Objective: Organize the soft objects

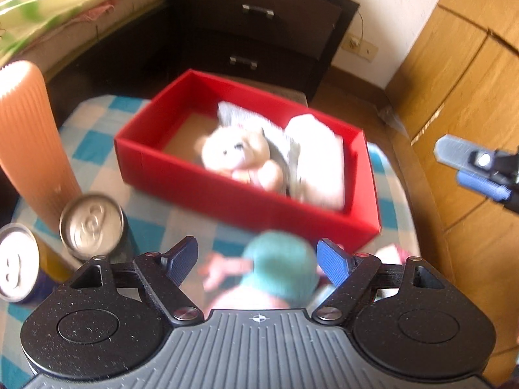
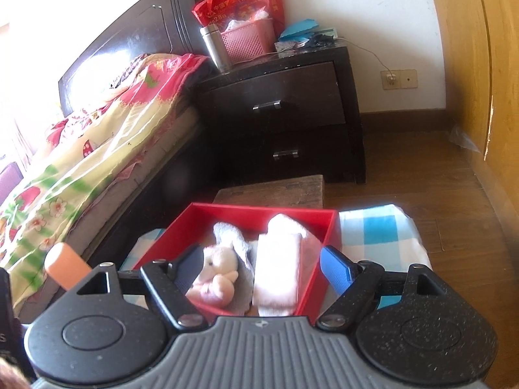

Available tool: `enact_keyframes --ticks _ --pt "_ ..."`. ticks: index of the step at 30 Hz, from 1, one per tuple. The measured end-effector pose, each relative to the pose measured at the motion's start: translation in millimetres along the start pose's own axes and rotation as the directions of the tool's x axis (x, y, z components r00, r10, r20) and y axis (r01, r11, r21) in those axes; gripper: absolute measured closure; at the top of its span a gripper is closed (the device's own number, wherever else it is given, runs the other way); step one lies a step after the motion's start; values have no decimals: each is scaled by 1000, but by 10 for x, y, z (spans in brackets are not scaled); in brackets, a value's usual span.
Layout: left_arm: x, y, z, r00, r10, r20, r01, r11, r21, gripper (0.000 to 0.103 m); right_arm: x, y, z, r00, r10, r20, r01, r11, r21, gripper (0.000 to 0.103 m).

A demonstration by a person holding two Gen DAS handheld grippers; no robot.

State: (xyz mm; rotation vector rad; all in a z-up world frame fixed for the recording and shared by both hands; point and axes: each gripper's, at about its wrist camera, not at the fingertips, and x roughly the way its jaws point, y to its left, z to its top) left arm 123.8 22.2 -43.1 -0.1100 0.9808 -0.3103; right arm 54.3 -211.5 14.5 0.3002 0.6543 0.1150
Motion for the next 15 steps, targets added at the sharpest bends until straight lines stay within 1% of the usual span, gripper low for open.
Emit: enact_keyframes --ticks 2,6,9,15 --pt "15 -18 -81 1000 3 -18 -3 1000 15 24 -85 -12 -41 1000 -10 -1 10 1000 -12 45" --pt "48 -31 -181 999 7 -46 -5 999 32 24 -189 -91 -131 1000 -22 -14 22 1000 0 45" --pt "76 -29 -236 998 4 -65 -1 999 40 24 -222 -162 -228 999 -28 -40 28 999 17 44" --pt "216 -17 -315 993 27 -119 -20 998 57 24 -213 -226 -400 995 -32 -96 34 999 18 44"
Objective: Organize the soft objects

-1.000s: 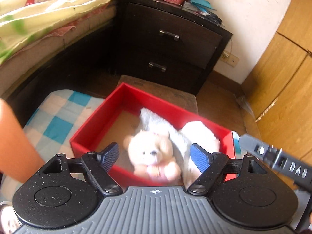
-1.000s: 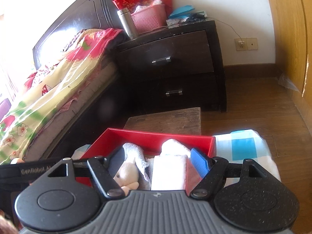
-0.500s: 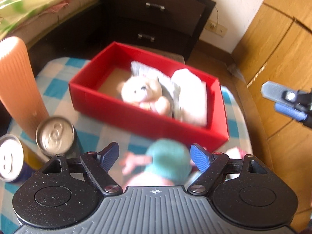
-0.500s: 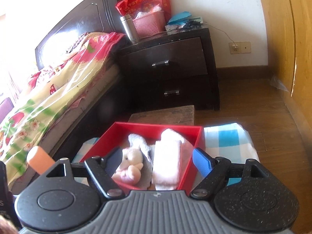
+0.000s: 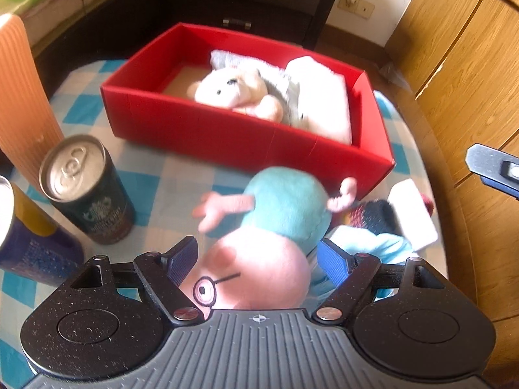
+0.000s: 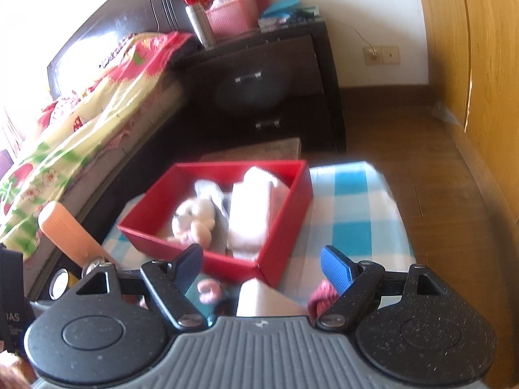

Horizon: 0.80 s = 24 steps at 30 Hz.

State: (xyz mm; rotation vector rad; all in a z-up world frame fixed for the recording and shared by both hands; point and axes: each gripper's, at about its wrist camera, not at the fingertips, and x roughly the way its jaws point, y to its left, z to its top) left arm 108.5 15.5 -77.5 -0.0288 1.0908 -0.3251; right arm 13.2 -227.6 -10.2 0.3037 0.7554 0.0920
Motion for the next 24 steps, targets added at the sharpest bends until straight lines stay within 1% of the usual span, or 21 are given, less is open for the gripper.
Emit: enact_keyframes --ticks 5,10,24 --pt "125 -17 -11 999 12 -30 -11 1000 12 24 30 14 -30 1000 4 -11 -4 1000 -19 44" --pt "232 1 20 998 23 -54 -23 1000 3 24 97 5 -51 999 -2 -32 1 1000 -27 44" --pt "292 -33 14 997 29 -69 -28 1000 8 23 238 73 -149 996 -23 -89 16 997 -72 44"
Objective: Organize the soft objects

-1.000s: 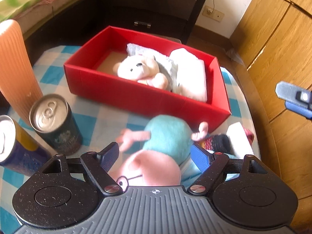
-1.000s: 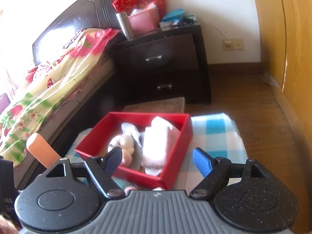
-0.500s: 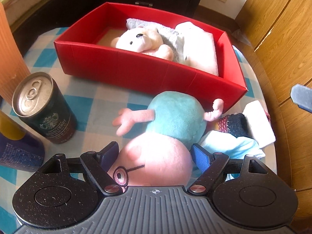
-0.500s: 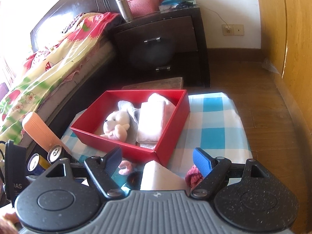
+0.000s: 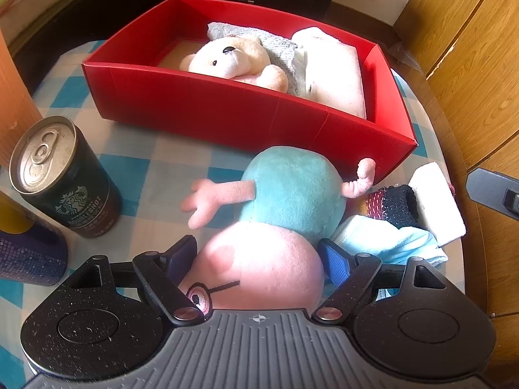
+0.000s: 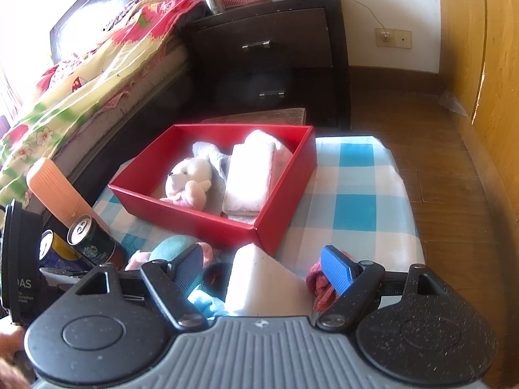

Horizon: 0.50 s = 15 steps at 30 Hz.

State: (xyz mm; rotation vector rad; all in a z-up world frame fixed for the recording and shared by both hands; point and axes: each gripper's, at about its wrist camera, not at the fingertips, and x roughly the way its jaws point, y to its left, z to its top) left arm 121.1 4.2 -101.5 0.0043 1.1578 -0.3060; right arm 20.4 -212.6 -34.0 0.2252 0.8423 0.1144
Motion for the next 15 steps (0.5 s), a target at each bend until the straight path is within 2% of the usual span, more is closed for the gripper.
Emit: enact_keyframes --ticks 5,15 --pt "45 12 -3 1000 -10 -11 10 1000 -23 24 51 -32 -11 1000 -16 -18 17 1000 5 44" --pt "-14 24 -87 1000 -7 -28 6 1000 -11 26 117 -84 -5 998 -32 -50 33 999 25 44"
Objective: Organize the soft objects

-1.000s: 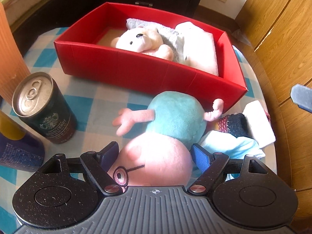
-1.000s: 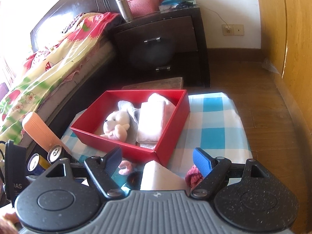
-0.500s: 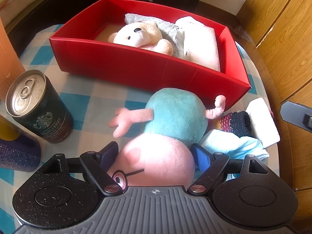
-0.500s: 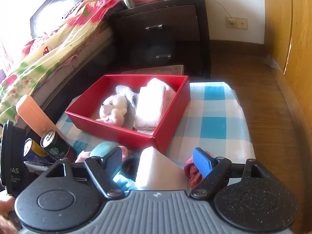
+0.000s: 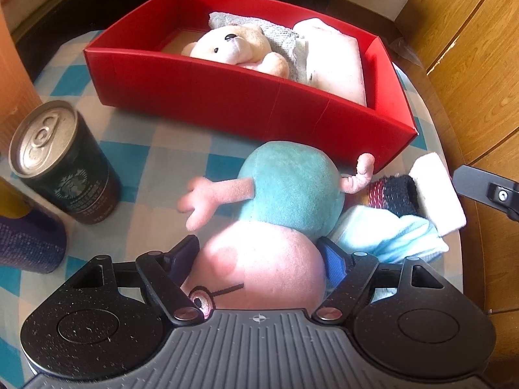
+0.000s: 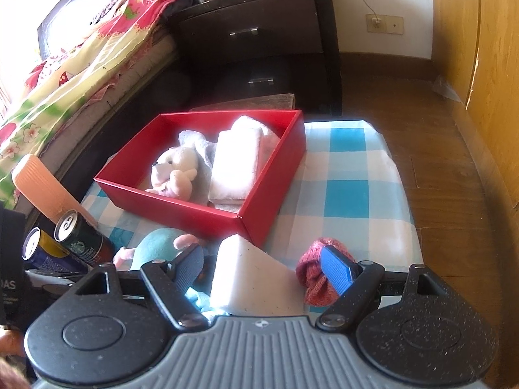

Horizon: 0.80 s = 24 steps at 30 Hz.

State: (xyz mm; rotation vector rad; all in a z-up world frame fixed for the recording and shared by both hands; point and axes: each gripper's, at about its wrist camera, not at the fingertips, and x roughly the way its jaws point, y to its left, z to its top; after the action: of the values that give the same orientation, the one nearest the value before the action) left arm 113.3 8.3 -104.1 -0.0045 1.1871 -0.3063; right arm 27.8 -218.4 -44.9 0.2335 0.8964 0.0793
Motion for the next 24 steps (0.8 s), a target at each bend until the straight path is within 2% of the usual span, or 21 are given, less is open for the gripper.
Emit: enact_keyframes --ticks 6,11,17,24 --pt "-117 119 -158 1000 2 -9 -2 1000 -26 27 66 14 -56 999 -9 -45 8 1000 -11 44" --pt "-217 229 -292 1000 -1 -9 0 998 -66 27 52 101 -69 999 9 -48 -10 999 -37 44" --pt "-454 465 -467 995 -100 26 103 978 -182 28 79 242 -146 996 39 -86 -46 996 -80 44" --pt "-817 638 -580 978 -166 123 193 947 -256 28 98 432 -237 993 60 -106 -76 985 -153 44"
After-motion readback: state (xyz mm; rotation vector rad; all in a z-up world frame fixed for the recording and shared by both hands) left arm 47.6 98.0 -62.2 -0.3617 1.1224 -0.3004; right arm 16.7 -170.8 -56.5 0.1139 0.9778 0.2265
